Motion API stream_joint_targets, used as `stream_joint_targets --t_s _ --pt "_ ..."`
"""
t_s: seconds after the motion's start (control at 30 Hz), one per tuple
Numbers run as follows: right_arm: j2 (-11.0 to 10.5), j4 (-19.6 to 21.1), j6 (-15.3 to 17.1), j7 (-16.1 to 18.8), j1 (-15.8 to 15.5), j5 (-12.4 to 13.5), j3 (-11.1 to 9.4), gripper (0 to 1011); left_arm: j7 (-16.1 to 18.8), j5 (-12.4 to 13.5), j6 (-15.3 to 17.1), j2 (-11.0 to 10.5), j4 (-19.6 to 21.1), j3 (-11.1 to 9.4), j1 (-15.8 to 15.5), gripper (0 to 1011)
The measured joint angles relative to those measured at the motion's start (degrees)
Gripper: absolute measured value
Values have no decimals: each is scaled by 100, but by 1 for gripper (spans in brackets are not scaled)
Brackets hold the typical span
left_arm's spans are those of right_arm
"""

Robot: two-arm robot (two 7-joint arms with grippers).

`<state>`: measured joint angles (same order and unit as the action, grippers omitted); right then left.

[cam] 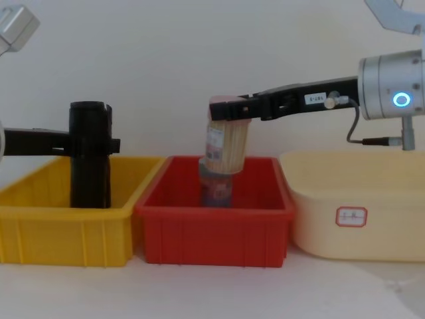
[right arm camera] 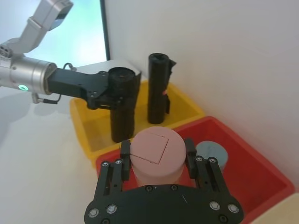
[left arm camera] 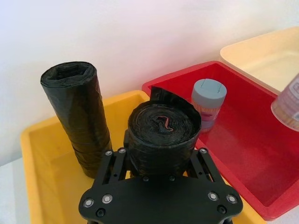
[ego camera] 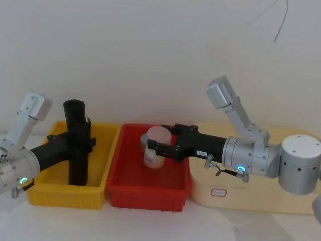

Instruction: Pick up the garbage bag with the one hand and transfer it to the other hand.

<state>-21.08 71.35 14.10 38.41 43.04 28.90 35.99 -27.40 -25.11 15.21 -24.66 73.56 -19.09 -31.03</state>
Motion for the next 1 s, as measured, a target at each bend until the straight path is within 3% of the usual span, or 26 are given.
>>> stream_joint_targets --t_s 0.47,1.0 --pt "-142 119 -82 -594 -77 -170 -187 650 0 0 0 1 0 0 0 433" --pt "-452 440 -50 -1634 -450 -457 -658 648 0 0 0 0 0 0 0 433"
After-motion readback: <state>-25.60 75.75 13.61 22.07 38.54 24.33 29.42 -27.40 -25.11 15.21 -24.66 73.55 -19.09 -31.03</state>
